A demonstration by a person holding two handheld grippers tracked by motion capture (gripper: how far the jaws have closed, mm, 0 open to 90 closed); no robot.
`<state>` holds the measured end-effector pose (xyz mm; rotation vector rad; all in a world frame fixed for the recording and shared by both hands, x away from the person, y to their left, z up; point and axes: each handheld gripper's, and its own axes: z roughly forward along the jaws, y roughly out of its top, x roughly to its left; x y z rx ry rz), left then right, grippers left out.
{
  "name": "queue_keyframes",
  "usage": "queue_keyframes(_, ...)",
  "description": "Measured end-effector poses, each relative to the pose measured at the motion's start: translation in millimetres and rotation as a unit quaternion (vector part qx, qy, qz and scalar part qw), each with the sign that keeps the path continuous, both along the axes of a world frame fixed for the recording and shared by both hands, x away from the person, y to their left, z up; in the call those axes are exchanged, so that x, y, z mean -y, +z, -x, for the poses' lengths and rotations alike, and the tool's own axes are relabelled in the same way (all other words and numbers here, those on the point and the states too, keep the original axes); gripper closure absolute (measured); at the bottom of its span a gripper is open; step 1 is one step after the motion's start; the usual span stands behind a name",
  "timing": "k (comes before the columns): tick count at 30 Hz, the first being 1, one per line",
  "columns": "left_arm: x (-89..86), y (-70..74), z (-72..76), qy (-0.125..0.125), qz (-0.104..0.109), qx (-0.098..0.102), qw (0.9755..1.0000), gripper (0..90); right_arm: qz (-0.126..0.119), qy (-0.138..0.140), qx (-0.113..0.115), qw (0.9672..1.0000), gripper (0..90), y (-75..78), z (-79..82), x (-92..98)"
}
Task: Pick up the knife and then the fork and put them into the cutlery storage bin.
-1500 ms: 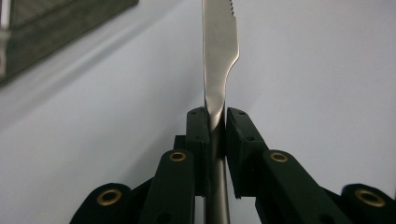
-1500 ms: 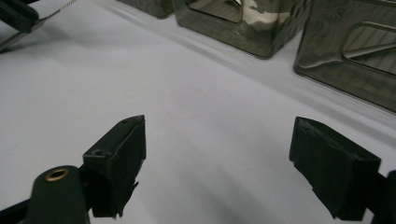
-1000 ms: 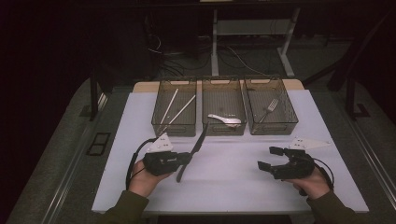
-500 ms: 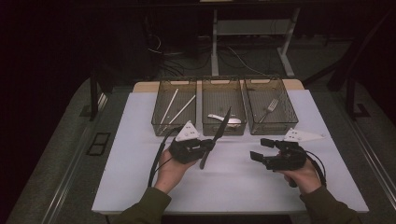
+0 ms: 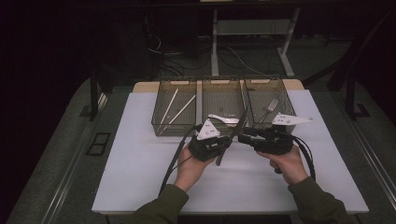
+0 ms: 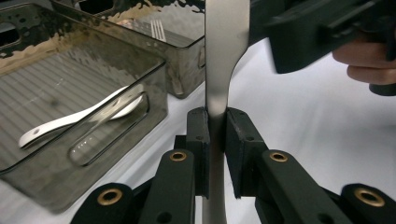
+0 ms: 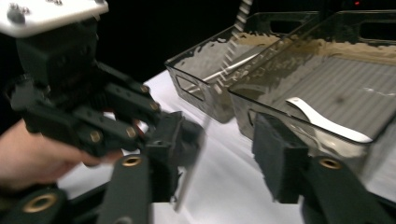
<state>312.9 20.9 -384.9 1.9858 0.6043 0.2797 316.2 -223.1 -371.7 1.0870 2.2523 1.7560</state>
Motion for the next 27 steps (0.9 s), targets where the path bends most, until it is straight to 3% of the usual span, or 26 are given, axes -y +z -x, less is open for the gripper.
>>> queue_keyframes(9, 4.4, -0.9, 3.0, 0.000, -0.002, 0.011, 0.9999, 79.3, -0.034, 0.001, -0.018, 0.9993, 82.4, -2.9, -11.4, -5.2)
queue_keyframes(12, 3.3, -1.2, 2.7, -0.002, 0.000, 0.011, 0.9999, 79.4, -0.036, 0.002, -0.020, 0.9992, 87.6, -1.9, -11.7, -7.3)
queue_keyframes(19, -0.1, -3.3, 0.6, -0.004, 0.010, -0.001, 0.9999, 79.0, -0.033, 0.008, -0.022, 0.9992, 88.5, -0.8, -13.0, -11.4)
queue_keyframes(22, -0.8, -3.3, 1.7, -0.008, 0.007, 0.007, 0.9999, 76.7, -0.027, 0.010, -0.016, 0.9995, 88.6, 0.5, -12.4, -11.3)
queue_keyframes(27, -10.3, -3.4, 6.3, -0.018, -0.012, 0.016, 0.9996, 58.1, -0.021, 0.005, -0.012, 0.9997, 88.6, 4.0, -13.1, -4.8)
